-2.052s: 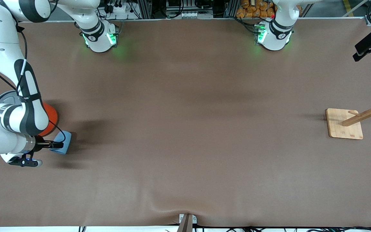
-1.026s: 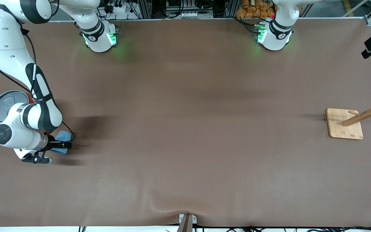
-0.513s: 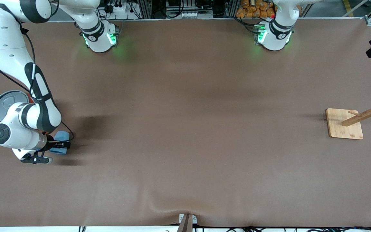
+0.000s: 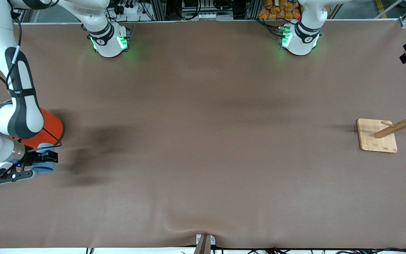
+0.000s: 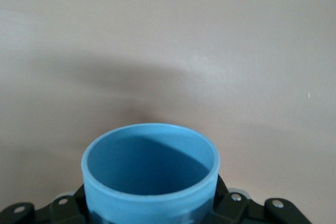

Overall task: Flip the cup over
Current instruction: 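Lift the blue cup and carry it toward the table center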

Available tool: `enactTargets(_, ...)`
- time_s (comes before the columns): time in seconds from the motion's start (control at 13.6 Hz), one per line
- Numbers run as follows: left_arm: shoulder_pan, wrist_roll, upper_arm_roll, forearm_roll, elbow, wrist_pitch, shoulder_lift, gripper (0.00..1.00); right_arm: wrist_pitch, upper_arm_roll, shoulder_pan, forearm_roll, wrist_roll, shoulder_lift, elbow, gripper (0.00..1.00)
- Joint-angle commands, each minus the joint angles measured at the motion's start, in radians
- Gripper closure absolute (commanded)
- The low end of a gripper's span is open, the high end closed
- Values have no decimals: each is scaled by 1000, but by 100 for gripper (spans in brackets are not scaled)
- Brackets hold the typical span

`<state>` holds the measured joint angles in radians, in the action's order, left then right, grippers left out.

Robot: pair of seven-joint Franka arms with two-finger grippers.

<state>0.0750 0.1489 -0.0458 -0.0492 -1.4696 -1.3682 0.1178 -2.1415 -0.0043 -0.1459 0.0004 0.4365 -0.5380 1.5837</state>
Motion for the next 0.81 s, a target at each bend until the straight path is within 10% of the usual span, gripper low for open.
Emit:
enactTargets(0.0,8,-23,-6,-9,3,14,3,0,6,114,16,13,91,30,13,36)
enactTargets(0.29,6,-26,-6,-9,2,14,0,0,5,331,41,3,168,43,16,36)
enactTargets(0.73,8,-29,-6,-6,2,14,2,0,-90,334,291,-71,177,-29,7,36)
